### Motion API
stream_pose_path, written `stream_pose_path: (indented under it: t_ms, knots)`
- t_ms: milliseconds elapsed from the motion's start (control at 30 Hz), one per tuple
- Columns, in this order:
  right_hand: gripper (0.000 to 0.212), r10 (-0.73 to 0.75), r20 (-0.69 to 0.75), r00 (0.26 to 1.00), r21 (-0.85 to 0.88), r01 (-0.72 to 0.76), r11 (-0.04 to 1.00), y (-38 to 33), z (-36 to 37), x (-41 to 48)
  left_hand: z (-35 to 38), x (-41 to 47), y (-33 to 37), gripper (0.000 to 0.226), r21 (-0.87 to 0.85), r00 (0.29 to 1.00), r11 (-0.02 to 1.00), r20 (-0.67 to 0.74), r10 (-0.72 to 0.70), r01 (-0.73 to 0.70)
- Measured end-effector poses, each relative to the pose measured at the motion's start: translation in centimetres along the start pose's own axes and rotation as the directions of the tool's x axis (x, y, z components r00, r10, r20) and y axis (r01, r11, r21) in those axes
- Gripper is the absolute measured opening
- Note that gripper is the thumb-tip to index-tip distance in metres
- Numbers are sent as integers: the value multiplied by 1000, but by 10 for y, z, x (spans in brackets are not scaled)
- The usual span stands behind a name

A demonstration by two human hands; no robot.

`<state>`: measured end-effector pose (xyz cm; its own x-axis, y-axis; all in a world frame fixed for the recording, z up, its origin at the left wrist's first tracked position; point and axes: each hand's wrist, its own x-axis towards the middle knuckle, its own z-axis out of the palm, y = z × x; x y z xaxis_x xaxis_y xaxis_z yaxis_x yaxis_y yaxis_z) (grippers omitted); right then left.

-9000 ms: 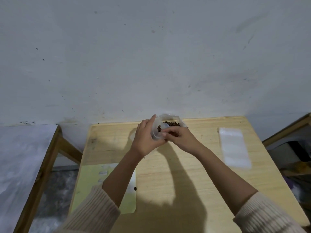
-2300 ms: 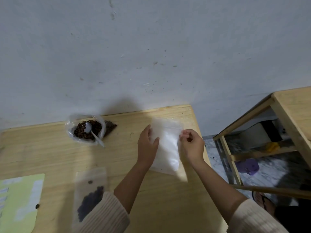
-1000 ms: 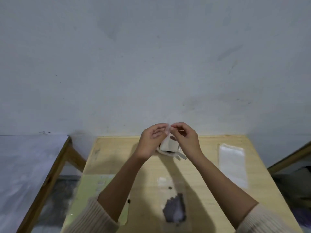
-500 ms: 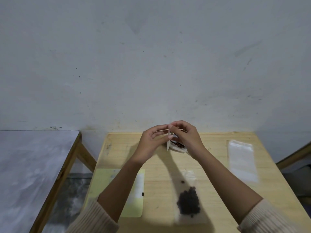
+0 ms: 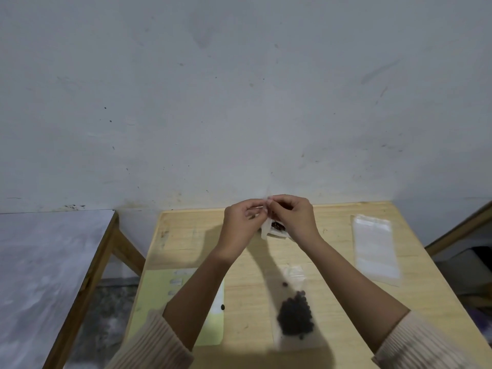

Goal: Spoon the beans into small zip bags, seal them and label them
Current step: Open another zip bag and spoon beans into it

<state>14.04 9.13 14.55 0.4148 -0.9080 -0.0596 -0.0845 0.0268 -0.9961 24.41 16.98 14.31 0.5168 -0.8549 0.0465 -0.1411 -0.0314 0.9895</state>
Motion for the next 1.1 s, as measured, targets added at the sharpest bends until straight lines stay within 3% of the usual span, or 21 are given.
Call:
stream_pose_path:
  t_ms: [200, 433, 933, 1100]
  knots:
    - [12, 37, 20, 999, -34, -36, 999, 5, -4, 1, 5, -2, -7, 11, 146, 999, 988, -21, 46, -43]
    - [10, 56, -52, 997, -170, -64, 983, 9, -9, 2, 5, 1, -14, 9, 386, 993, 919, -37, 109, -87]
    - [24, -20, -40, 999, -441, 0, 898, 34, -13, 2, 26, -6, -29, 12, 355, 993, 934, -119, 9, 34]
    - [23, -81, -69, 994, -494, 36, 869, 38, -19, -2, 25, -5, -29, 10, 336, 995, 942, -81, 50, -19]
